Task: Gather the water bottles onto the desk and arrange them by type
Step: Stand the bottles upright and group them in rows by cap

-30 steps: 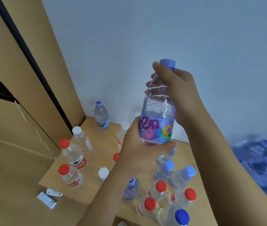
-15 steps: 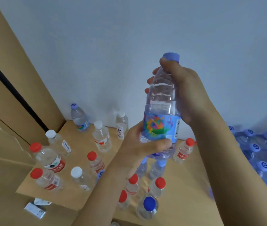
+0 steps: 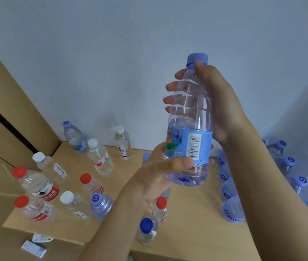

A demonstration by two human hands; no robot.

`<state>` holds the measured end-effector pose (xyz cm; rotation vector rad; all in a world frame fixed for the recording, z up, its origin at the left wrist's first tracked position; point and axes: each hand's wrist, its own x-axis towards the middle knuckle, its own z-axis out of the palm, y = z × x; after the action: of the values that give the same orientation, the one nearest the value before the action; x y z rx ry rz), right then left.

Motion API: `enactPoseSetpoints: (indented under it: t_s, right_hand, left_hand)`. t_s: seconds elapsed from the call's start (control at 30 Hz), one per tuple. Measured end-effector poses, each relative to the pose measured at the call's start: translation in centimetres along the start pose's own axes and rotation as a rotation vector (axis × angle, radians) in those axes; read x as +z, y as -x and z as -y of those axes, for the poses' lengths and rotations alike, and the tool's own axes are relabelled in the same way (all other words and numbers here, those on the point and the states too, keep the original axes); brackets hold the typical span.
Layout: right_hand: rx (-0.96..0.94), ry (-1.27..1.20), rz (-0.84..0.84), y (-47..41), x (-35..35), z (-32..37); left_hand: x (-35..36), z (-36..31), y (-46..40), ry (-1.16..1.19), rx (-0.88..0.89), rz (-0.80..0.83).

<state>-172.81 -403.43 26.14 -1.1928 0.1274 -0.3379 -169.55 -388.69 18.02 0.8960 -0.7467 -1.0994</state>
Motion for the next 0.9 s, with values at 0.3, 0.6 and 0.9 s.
enactPoseSetpoints:
  t_s: [0.3, 0.6, 0.9]
  right_hand:
    - [-0.217, 0.492, -0.42, 1.2, -1.5, 1.2]
    - [-0.048, 0.11, -0.075, 2.9, -4.6, 2.3]
    - [-0.235, 0.625, -0.653, 4.0, -5.0, 1.9]
  left_hand:
    - [3.6, 0.8, -2.1, -0.433, 0.084, -0.376]
    - [3.9, 2.0, -3.4, -0.091, -0.053, -0.007]
    - [6.2, 3.5, -5.5, -0.422, 0.037, -0.269]
